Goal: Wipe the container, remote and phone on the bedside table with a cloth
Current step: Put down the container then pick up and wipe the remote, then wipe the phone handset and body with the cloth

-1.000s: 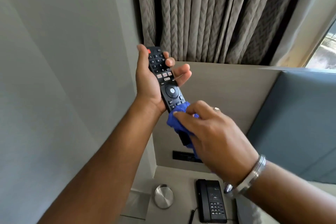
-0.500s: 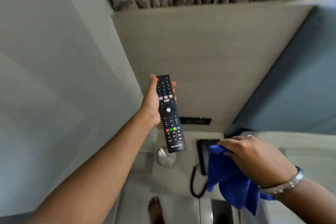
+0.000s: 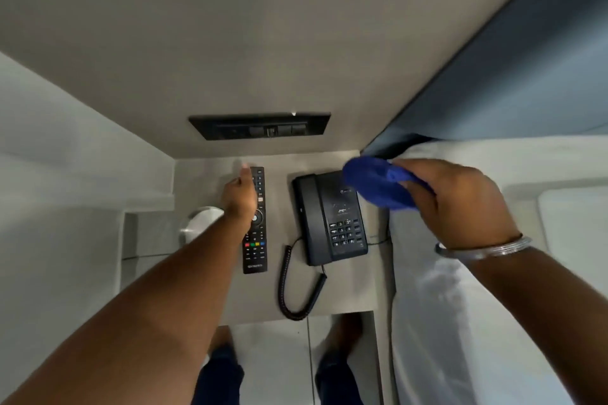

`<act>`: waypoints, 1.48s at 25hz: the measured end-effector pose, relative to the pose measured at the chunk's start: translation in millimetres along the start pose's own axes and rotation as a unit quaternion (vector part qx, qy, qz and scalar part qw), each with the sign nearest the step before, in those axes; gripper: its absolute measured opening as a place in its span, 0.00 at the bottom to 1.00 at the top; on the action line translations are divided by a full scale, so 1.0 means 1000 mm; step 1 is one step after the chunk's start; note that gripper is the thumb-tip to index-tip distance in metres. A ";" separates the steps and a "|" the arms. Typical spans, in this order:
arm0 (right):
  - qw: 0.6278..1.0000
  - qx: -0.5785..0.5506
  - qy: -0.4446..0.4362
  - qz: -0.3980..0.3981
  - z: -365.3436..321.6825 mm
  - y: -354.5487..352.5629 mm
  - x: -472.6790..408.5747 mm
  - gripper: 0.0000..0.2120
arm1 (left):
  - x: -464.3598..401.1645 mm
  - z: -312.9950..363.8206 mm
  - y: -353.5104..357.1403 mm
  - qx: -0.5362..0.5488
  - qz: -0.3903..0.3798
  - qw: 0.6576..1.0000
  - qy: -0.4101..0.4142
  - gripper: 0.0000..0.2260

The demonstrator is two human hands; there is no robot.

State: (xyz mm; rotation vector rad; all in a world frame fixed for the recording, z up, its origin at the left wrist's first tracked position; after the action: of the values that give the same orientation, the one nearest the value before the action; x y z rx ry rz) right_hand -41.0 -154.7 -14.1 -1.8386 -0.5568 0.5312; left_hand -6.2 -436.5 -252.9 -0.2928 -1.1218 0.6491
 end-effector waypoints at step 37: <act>0.991 0.073 -0.002 -0.116 0.063 0.286 0.009 0.30 | 0.015 0.026 0.128 -0.326 0.021 0.872 0.364 0.29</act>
State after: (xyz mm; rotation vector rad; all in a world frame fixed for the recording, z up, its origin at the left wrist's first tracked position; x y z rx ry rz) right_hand -37.7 -189.0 -305.4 -1.6087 -0.7069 0.4079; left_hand -68.0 -329.9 -298.7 -1.0528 -0.5577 0.1281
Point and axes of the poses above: each hand's wrist, its own x-axis away from the middle knuckle, its own y-axis out of the palm, z = x × y, the point moved 4 cm from there along -x, towards the middle knuckle, and after that the axes turned 14 degrees about -y, right-handed, at the moved point
